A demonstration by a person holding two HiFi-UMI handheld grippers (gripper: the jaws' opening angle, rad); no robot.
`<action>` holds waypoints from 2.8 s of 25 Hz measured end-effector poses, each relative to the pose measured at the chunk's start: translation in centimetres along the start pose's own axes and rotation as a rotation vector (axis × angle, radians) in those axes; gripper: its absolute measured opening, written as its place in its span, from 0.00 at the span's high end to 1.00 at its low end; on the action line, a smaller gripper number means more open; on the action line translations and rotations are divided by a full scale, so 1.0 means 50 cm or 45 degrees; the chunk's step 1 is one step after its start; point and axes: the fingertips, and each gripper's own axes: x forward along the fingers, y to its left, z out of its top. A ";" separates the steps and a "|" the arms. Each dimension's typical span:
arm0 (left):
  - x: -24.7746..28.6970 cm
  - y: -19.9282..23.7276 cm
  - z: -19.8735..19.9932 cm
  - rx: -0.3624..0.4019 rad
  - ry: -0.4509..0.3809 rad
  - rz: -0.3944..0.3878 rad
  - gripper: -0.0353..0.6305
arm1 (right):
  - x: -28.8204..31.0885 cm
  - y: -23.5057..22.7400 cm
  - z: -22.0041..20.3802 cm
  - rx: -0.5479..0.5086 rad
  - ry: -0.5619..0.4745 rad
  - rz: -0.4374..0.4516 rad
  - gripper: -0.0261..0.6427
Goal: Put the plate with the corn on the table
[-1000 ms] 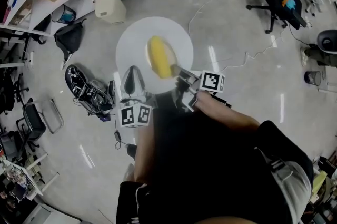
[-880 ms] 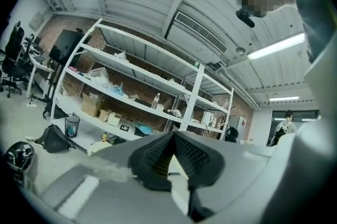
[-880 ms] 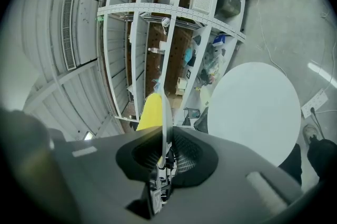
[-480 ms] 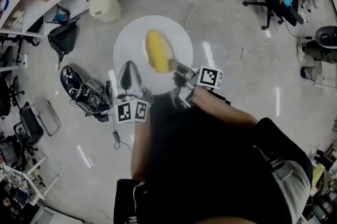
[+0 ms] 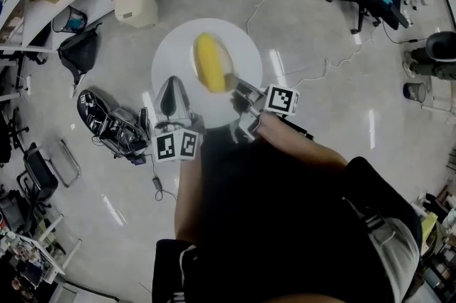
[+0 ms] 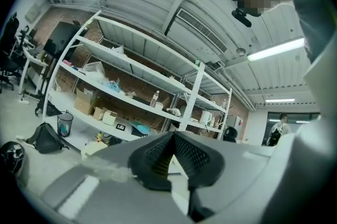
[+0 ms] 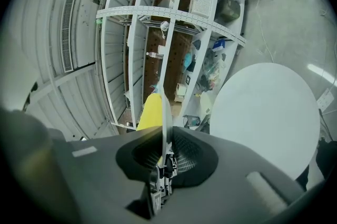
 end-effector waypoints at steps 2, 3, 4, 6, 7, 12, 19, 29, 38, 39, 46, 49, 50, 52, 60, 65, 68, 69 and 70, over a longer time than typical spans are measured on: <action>0.008 0.006 -0.001 -0.004 0.002 -0.011 0.94 | 0.011 -0.003 0.002 0.006 -0.012 0.001 0.89; 0.013 0.009 -0.002 -0.005 0.003 -0.016 0.94 | 0.017 -0.001 0.005 -0.005 -0.017 0.016 0.89; 0.017 0.013 -0.004 -0.006 0.005 -0.021 0.94 | 0.026 0.003 0.008 -0.020 -0.021 0.036 0.89; 0.026 0.019 -0.006 -0.009 0.009 -0.028 0.94 | 0.038 0.002 0.011 -0.029 -0.024 0.043 0.89; 0.030 0.021 -0.007 -0.011 0.012 -0.031 0.94 | 0.041 -0.002 0.012 -0.022 -0.024 0.031 0.89; 0.052 0.035 -0.014 -0.019 0.026 -0.042 0.94 | 0.058 -0.016 0.017 0.005 -0.035 0.009 0.89; 0.070 0.053 -0.033 -0.028 0.047 -0.053 0.94 | 0.081 -0.027 0.020 -0.012 -0.052 0.037 0.89; 0.116 0.096 -0.042 -0.053 0.072 -0.052 0.94 | 0.139 -0.044 0.037 0.000 -0.067 0.034 0.89; 0.164 0.135 -0.049 -0.073 0.103 -0.055 0.94 | 0.184 -0.067 0.054 0.017 -0.074 0.008 0.89; 0.168 0.139 -0.050 -0.074 0.106 -0.056 0.94 | 0.187 -0.072 0.054 0.020 -0.074 -0.002 0.89; 0.190 0.163 -0.071 -0.080 0.124 -0.071 0.94 | 0.206 -0.101 0.055 0.053 -0.091 -0.033 0.89; 0.199 0.169 -0.078 -0.086 0.129 -0.070 0.94 | 0.215 -0.108 0.059 0.055 -0.092 -0.030 0.89; 0.202 0.171 -0.080 -0.089 0.131 -0.068 0.94 | 0.218 -0.110 0.060 0.053 -0.090 -0.026 0.89; 0.208 0.174 -0.087 -0.095 0.135 -0.067 0.94 | 0.222 -0.118 0.063 0.058 -0.089 -0.031 0.89; 0.228 0.198 -0.116 -0.106 0.158 -0.061 0.94 | 0.247 -0.153 0.079 0.048 -0.106 -0.039 0.89; 0.234 0.208 -0.136 -0.116 0.164 -0.058 0.94 | 0.254 -0.184 0.080 0.062 -0.123 -0.057 0.89; 0.238 0.210 -0.145 -0.120 0.169 -0.059 0.94 | 0.259 -0.195 0.080 0.071 -0.127 -0.059 0.89; 0.240 0.210 -0.147 -0.118 0.172 -0.061 0.94 | 0.261 -0.199 0.080 0.071 -0.128 -0.060 0.89; 0.241 0.211 -0.150 -0.117 0.175 -0.062 0.94 | 0.263 -0.204 0.080 0.071 -0.129 -0.062 0.89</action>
